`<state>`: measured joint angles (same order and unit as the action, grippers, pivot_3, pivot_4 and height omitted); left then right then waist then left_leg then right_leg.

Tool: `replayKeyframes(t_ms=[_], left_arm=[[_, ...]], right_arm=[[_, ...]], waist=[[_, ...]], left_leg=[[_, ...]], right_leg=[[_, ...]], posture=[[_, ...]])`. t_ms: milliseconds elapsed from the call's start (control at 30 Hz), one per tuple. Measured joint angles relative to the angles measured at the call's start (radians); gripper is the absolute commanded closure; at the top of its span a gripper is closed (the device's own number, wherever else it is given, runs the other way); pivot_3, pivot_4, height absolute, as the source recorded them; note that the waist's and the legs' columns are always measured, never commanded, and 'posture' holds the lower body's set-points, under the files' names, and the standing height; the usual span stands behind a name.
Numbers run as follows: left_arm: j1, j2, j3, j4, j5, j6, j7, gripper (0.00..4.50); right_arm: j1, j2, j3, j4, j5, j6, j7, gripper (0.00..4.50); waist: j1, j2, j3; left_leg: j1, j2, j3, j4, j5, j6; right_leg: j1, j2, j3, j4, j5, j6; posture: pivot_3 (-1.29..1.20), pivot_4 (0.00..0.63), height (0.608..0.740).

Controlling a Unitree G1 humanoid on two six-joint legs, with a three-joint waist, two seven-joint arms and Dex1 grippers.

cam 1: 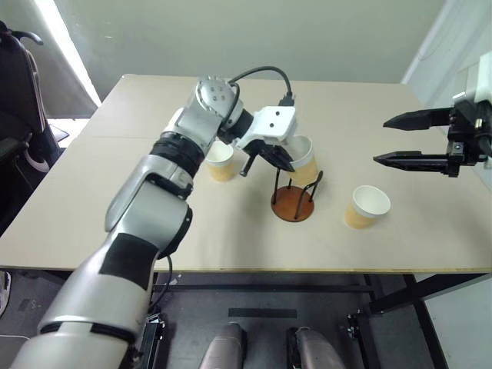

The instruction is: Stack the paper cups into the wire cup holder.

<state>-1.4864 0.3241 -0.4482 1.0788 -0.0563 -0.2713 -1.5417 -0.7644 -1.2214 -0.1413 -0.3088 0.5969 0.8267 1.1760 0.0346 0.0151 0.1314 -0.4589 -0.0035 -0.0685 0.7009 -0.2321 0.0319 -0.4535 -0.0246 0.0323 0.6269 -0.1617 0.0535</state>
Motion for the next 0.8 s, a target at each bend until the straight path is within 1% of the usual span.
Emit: replayKeyframes(t_ms=[100,300,333,433,567,667,800], left_arm=[[0.0,-0.018,0.041,0.0,0.001,0.02,-0.001,2.54],[0.0,-0.025,0.085,0.0,0.024,0.029,-0.001,0.31],[0.0,-0.026,0.094,0.0,0.027,0.029,0.004,0.04],[0.0,-0.027,0.133,0.001,0.038,0.032,0.039,0.04],[-0.013,-0.015,0.221,0.018,0.015,0.09,0.104,0.04],[-0.019,0.033,0.272,0.022,0.008,0.147,0.112,0.04],[-0.011,0.101,0.307,0.017,0.004,0.194,0.099,0.04]], right_arm=[[0.005,0.0,0.0,-0.002,0.0,0.0,0.0,1.36],[0.006,-0.001,0.0,-0.002,0.0,0.0,0.0,1.36],[0.006,-0.001,0.0,-0.002,0.0,0.0,0.0,1.36],[0.008,-0.001,0.0,-0.002,-0.001,-0.008,0.0,1.36],[0.014,0.002,0.0,0.0,-0.004,-0.037,-0.007,1.36],[0.036,0.004,-0.005,-0.002,-0.001,-0.037,-0.017,1.36],[0.084,0.007,-0.011,-0.016,-0.001,-0.071,-0.015,1.36]], waist=[[0.0,0.0,0.0],[0.0,0.0,0.0],[0.0,0.0,0.0],[0.0,0.0,0.0],[-0.001,0.0,0.0],[-0.003,0.0,0.0],[-0.002,0.0,0.0]], left_leg=[[0.0,0.0,0.001,0.0,0.0,0.0],[0.0,0.0,0.001,0.0,0.0,0.0],[0.0,0.0,0.001,0.0,0.0,0.0],[0.0,0.0,0.001,0.0,0.0,0.0],[0.001,0.0,0.002,0.0,0.0,0.0],[0.001,0.001,0.002,-0.001,0.0,0.0],[0.002,0.0,0.002,-0.001,0.0,0.0]], right_leg=[[0.0,0.0,0.0,0.0,0.0,0.0],[0.0,0.0,0.0,0.0,0.0,0.001],[0.0,0.001,0.0,0.0,0.0,0.001],[0.0,0.0,0.0,0.0,0.0,0.001],[0.0,0.001,0.001,0.0,0.0,0.001],[0.0,0.001,0.001,0.0,-0.001,0.001],[0.0,0.001,0.001,0.0,-0.001,0.001]], posture=[[0.0,0.15,0.74],[0.0,0.15,0.74],[0.0,0.15,0.74],[0.0,0.15,0.74],[0.0,0.15,0.74],[0.0,0.15,0.74],[0.0,0.15,0.74]])
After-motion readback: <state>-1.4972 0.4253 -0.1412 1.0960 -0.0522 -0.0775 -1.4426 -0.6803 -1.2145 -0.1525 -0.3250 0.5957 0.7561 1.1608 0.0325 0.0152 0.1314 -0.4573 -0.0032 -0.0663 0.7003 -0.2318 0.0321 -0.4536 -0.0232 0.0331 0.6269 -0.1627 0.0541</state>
